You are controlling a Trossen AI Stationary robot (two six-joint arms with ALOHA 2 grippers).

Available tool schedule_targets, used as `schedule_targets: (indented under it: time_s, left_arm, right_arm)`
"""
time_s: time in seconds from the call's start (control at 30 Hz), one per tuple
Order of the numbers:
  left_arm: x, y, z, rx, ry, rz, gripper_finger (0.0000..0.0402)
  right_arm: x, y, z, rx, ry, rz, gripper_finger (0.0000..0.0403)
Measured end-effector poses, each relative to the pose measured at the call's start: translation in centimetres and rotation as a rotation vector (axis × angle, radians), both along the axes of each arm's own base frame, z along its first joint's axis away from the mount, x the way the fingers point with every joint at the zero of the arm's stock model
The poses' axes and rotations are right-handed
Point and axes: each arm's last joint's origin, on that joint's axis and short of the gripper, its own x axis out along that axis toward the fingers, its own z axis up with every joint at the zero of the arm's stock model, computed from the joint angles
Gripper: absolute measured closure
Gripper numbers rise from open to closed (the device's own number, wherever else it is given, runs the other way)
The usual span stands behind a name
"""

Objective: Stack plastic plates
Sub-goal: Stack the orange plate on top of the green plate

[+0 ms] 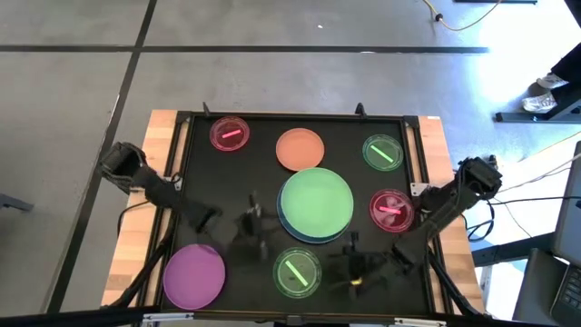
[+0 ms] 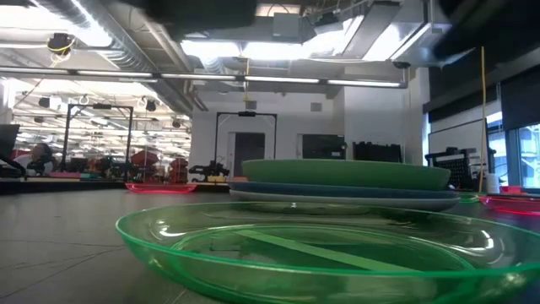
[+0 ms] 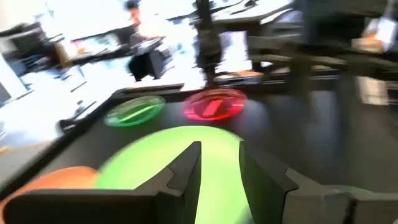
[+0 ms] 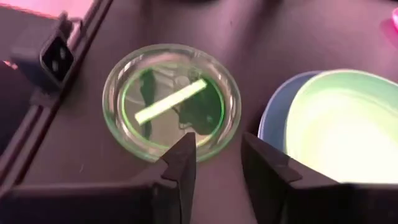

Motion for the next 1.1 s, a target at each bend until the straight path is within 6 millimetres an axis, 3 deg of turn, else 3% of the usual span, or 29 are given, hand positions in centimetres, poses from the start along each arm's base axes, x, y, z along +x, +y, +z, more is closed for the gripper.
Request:
schedule_targets:
  time_s: [0.13,0.3,0.57,0.93,1.1]
  left_arm:
    - [2.1,4.3,1.7,0.005,0.136,0.152,0.0299]
    - [3.7,10.3,2.4,-0.052,0.252,0.289,0.0296]
    - [2.9,20.7,1.8,-0.325,0.323,0.417,0.0240]
    - [1.1,32.0,-1.6,-0.539,0.340,0.571,0.0231]
    - [1.7,35.2,-3.7,-0.626,0.421,0.586,0.0231]
  right_arm:
    - [-1.2,1.1,-1.2,-0.010,-0.031,-0.031,0.0285]
    - [-1.5,1.3,-3.1,-0.065,-0.017,-0.058,0.0285]
    - [-0.3,0.2,-4.3,-0.155,0.013,-0.080,0.0285]
    - [3.1,-4.4,-4.4,-0.397,0.065,-0.121,0.0285]
    - [4.0,-6.5,-4.7,-0.400,0.130,-0.162,0.0285]
